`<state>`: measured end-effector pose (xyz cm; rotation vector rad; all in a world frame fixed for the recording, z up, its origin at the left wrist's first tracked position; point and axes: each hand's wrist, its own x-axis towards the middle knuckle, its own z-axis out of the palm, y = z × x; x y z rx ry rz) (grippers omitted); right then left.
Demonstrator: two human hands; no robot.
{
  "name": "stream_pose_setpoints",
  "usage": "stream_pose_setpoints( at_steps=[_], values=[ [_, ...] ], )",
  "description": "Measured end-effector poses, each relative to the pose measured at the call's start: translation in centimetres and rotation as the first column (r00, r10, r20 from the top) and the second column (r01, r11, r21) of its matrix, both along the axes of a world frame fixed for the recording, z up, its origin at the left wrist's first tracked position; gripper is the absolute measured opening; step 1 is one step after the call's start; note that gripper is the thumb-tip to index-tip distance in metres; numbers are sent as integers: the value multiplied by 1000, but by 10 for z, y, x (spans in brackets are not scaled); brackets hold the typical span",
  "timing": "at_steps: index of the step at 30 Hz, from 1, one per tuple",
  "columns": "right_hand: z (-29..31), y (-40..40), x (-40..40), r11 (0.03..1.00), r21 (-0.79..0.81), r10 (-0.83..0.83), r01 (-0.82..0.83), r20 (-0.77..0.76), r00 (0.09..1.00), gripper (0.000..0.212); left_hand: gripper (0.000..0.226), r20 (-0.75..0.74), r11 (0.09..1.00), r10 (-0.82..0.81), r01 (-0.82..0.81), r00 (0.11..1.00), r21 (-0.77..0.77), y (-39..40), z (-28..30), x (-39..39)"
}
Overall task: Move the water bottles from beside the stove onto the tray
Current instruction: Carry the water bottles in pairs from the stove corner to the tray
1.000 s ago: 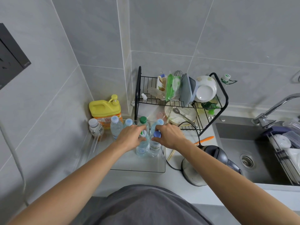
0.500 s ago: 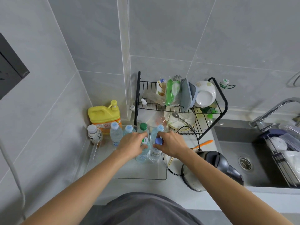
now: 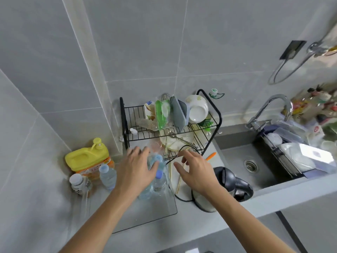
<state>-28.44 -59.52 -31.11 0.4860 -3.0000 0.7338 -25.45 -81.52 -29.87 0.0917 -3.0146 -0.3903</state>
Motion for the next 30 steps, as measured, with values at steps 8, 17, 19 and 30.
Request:
stream_pose_setpoints(
  at_steps=[8, 17, 19, 30],
  values=[
    [41, 148, 35, 949, -28, -315, 315, -170, 934, 46, 55, -137, 962, -268, 272, 953, 7, 136, 56, -22],
    [56, 395, 154, 777, -19, -617, 629, -218, 756, 60, 64, -172, 810, -575, 586, 800, 17, 410, 71, 15],
    [58, 451, 186, 702, -38, -702, 711, -200, 683, 62, 63, -168, 761, -636, 648, 753, 21, 472, 71, 29],
    [49, 655, 351, 247, -55, -965, 967, -104, 241, 64, 58, -174, 362, -914, 931, 366, 54, 761, 56, 103]
  ],
)
